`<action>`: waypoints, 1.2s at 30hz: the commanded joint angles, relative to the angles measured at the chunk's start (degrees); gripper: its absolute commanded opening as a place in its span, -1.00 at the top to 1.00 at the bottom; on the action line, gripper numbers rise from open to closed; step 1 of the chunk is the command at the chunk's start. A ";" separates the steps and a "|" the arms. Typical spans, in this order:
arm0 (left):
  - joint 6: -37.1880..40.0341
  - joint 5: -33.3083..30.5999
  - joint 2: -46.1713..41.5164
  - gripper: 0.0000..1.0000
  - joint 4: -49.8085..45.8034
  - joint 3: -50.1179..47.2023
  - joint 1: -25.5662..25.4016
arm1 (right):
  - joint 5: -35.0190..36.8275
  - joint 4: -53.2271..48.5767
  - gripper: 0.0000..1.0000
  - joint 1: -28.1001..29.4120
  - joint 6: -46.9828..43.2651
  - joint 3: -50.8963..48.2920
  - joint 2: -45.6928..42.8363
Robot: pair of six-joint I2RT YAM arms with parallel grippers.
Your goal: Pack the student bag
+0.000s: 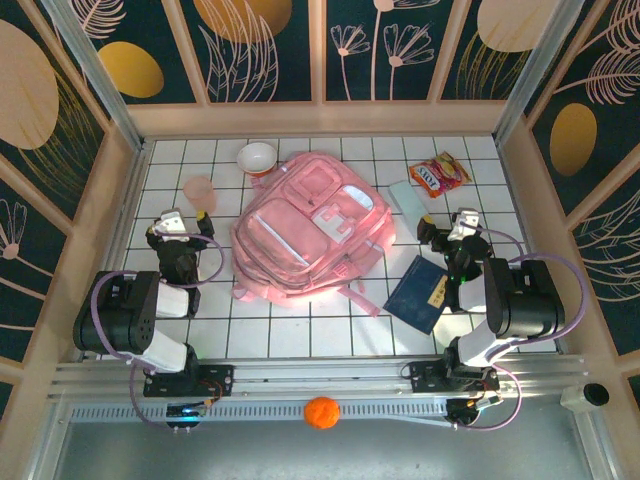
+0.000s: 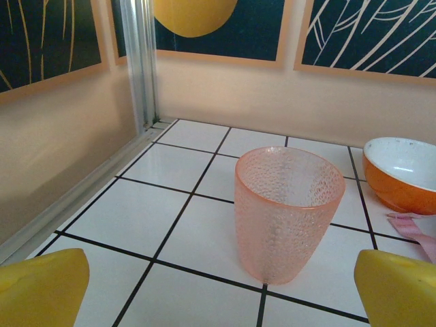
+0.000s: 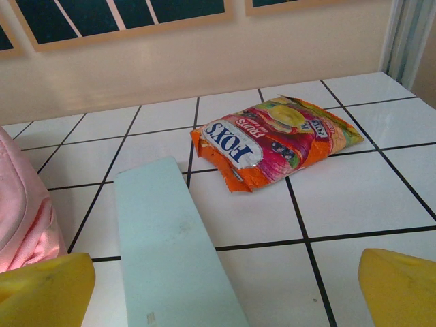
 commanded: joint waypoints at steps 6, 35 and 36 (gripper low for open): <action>1.57 6.38 -10.53 -0.97 -20.73 8.03 0.05 | -1.96 -8.95 -0.99 -0.95 0.48 2.45 -11.05; -7.31 26.55 8.65 -0.37 -79.79 51.19 -7.51 | -3.83 -89.27 -0.24 -1.20 17.85 45.48 -17.60; -7.42 27.37 9.94 -0.36 -79.85 52.24 -7.53 | -4.68 -89.15 -0.24 -1.23 18.99 45.06 -17.53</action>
